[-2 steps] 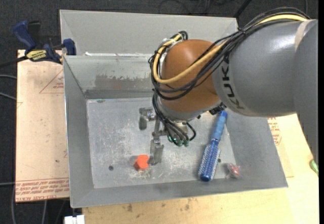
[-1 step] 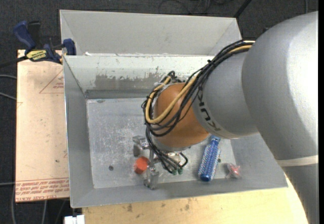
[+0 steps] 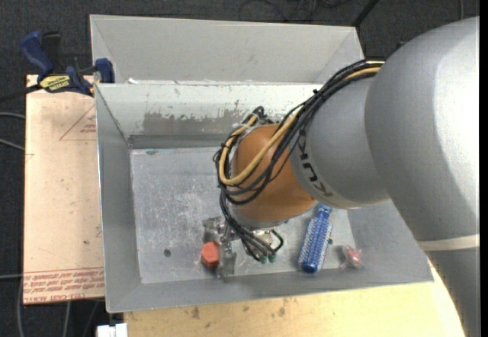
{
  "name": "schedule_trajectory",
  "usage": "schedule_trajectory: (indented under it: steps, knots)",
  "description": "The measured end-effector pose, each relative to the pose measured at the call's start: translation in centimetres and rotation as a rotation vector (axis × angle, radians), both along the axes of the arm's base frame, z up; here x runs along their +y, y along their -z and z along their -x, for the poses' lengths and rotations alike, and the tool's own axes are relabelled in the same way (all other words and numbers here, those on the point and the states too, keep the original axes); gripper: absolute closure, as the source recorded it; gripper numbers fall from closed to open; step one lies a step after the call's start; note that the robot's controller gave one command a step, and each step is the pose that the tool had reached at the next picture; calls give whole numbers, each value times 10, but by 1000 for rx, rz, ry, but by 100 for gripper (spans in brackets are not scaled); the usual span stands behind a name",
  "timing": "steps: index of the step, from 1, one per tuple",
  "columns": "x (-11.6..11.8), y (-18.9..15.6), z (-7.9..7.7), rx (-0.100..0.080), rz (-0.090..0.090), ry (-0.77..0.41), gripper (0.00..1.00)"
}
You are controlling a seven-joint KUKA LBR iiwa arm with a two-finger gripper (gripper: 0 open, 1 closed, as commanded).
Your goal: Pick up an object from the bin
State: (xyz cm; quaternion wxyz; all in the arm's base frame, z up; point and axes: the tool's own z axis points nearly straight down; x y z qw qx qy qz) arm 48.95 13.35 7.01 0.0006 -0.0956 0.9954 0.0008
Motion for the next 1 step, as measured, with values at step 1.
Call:
schedule_trajectory:
  steps: [1]
  knots:
    - [14, -157, -22, -10, -2, 23, 100]
